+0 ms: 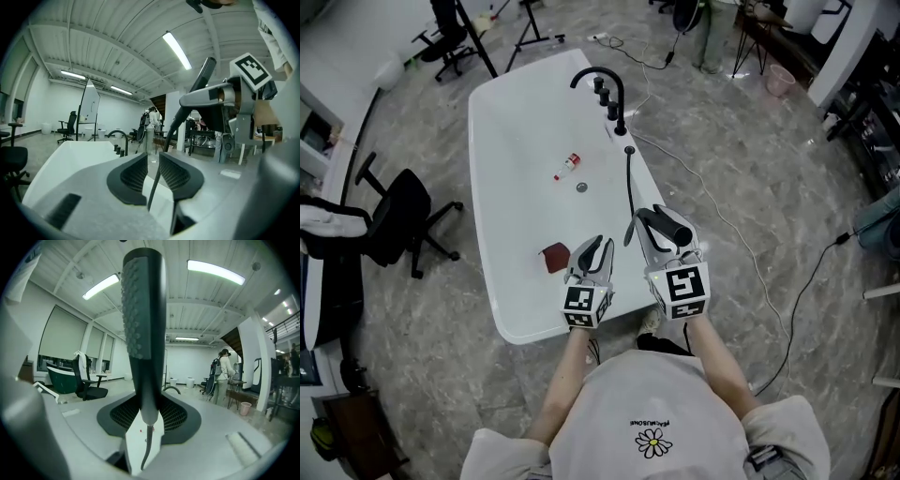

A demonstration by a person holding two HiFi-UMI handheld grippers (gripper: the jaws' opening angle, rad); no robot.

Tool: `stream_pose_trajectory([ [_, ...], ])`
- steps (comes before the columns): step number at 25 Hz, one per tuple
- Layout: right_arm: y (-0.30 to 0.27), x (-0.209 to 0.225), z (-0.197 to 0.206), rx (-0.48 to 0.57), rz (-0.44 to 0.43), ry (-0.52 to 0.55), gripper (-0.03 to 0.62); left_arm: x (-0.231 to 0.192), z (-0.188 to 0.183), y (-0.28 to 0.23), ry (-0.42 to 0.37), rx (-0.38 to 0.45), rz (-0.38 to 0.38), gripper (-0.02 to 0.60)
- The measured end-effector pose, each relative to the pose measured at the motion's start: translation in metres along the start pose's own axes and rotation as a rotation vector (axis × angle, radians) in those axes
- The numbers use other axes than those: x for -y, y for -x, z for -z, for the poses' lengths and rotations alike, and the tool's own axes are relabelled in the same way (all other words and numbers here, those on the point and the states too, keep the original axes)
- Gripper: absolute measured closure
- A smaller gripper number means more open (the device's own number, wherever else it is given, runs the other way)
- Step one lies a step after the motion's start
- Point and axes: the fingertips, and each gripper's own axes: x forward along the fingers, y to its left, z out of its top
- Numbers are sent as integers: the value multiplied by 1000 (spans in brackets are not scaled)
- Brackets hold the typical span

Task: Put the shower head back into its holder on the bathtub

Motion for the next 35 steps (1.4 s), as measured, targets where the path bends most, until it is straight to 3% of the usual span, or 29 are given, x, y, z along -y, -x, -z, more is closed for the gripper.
stream_pose_trajectory([
  [8, -21, 41, -27, 61, -35, -53, 456, 9, 54, -82, 29, -172, 108, 461],
  [14, -38, 47, -32, 54, -35, -48, 456, -10, 112, -124, 141, -280, 152, 369],
  [19, -45, 51, -58, 79, -34, -87, 456, -31, 164, -152, 142, -456, 157, 367],
  [23, -53, 53, -71, 94, -12, -97, 456, -41, 190, -166, 168, -523, 156, 369],
  [25, -55, 56, -74, 93, 2, -90, 456, -43, 198, -169, 169, -557, 160, 401],
  [27, -60, 57, -73, 86, 16, -83, 456, -47, 202, -171, 150, -579, 170, 515],
  [30, -61, 56, -70, 73, 32, -81, 456, -52, 201, -171, 122, -575, 176, 523],
  [35, -60, 56, -74, 84, 60, -62, 456, -70, 168, -189, 96, -463, 140, 527],
])
